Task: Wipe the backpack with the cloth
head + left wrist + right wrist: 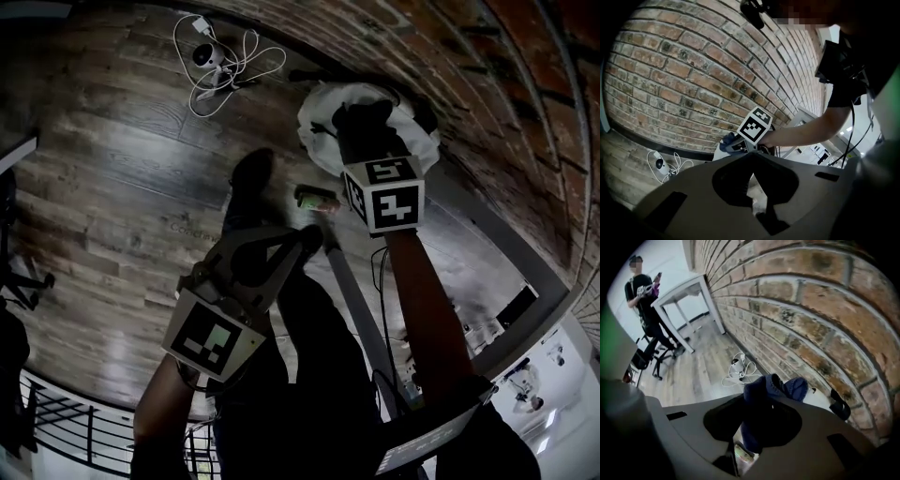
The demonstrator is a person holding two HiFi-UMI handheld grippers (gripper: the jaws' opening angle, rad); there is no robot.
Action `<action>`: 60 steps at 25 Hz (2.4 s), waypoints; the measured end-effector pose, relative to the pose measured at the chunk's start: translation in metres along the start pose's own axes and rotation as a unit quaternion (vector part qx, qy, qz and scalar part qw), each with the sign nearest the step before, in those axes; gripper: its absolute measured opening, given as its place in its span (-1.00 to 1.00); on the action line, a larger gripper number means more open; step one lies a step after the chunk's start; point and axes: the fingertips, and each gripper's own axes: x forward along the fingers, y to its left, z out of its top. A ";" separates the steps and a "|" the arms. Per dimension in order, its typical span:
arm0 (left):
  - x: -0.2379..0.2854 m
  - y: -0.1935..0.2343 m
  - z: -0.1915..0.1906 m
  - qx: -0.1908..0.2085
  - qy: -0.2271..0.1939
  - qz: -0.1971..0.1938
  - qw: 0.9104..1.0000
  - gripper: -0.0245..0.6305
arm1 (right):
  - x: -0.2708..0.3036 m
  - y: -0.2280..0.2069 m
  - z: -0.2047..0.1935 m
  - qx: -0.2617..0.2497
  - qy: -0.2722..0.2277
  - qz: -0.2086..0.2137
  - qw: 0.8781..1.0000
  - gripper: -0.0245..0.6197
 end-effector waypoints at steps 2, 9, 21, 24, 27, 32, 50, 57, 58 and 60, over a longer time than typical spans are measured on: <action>-0.004 0.007 -0.004 -0.010 -0.004 0.007 1.000 -0.93 | 0.013 0.006 0.002 -0.037 0.024 -0.002 0.999 -0.65; -0.013 0.028 -0.012 -0.034 -0.018 0.027 0.999 -0.93 | 0.057 0.035 0.011 -0.162 0.085 0.006 0.983 -0.66; -0.014 0.041 -0.020 -0.044 0.008 0.026 0.999 -0.93 | 0.094 0.075 -0.002 -0.212 0.117 0.051 0.969 -0.66; -0.008 0.037 -0.021 -0.049 0.015 0.023 0.998 -0.93 | 0.071 0.058 0.008 -0.162 0.081 0.043 0.983 -0.66; 0.003 0.026 -0.017 -0.038 0.020 0.013 0.999 -0.93 | 0.047 0.028 0.013 -0.115 0.048 0.026 0.992 -0.66; 0.022 0.000 -0.003 -0.012 0.022 -0.010 1.000 -0.93 | 0.007 -0.018 0.002 -0.051 0.015 0.001 0.999 -0.73; 0.074 -0.081 -0.013 0.043 0.069 -0.067 0.994 -0.93 | -0.098 -0.135 -0.101 0.163 -0.093 -0.090 0.978 -0.83; 0.083 -0.094 -0.020 0.051 0.082 -0.071 0.993 -0.93 | -0.094 -0.164 -0.179 0.269 -0.062 -0.109 0.955 -0.83; 0.083 -0.094 -0.021 0.052 0.082 -0.071 0.993 -0.93 | -0.091 -0.168 -0.190 0.284 -0.057 -0.109 0.951 -0.83; 0.083 -0.094 -0.020 0.056 0.081 -0.071 0.993 -0.93 | -0.085 -0.175 -0.212 0.312 -0.044 -0.113 0.942 -0.83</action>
